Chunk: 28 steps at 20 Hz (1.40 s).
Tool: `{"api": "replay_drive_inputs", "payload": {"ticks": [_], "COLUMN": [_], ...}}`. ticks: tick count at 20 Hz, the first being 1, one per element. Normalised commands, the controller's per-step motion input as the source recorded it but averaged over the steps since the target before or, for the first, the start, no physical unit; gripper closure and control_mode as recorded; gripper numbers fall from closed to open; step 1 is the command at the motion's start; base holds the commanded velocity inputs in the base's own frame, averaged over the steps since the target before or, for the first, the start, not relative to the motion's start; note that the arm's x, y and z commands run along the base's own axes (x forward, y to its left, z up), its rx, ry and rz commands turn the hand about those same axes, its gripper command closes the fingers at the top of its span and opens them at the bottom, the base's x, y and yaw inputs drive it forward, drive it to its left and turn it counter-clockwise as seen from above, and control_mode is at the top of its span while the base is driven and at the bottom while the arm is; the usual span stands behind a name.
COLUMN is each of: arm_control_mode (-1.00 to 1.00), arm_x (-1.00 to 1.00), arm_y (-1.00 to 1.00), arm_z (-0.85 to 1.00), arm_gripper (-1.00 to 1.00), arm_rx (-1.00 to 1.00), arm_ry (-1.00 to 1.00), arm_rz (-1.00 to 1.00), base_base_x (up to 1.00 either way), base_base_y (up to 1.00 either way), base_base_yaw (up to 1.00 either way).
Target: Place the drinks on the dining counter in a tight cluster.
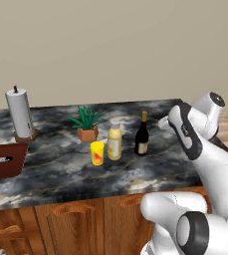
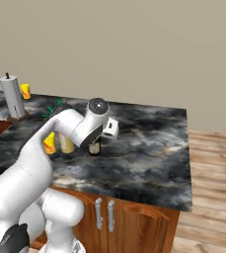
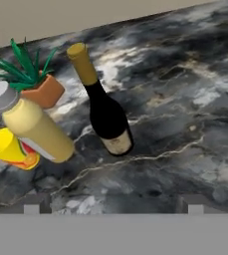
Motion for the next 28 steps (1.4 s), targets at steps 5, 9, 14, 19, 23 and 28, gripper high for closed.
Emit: {"api": "replay_drive_inputs", "payload": {"ticks": [5,9,14,19,23,28], "arm_control_mode": [-1.0,-1.0,-1.0,-1.0,1.0,1.0], "arm_x": [-0.97,-0.86,-0.64,-0.1,0.0,0.0], "arm_y": [0.23,0.36,0.3,0.06,0.0,0.0], "arm_z": [0.36,0.27,0.08,0.03,0.0,0.0], "arm_gripper": [-1.0,-1.0,-1.0,-1.0,-1.0,-1.0], "arm_rx": [-0.04,-0.07,-0.09,-0.04,0.0,0.0], "arm_ry": [-0.04,-0.11,-0.09,-0.02,0.0,0.0], "arm_rz": [-0.1,-0.06,-0.03,0.0,0.0,0.0], "base_base_x": [0.0,0.0,0.0,0.0,-0.43,-0.72], "base_base_y": [0.0,0.0,0.0,0.0,-0.18,-0.91], "base_base_yaw": [0.0,0.0,0.0,0.0,-0.09,-0.2]}}
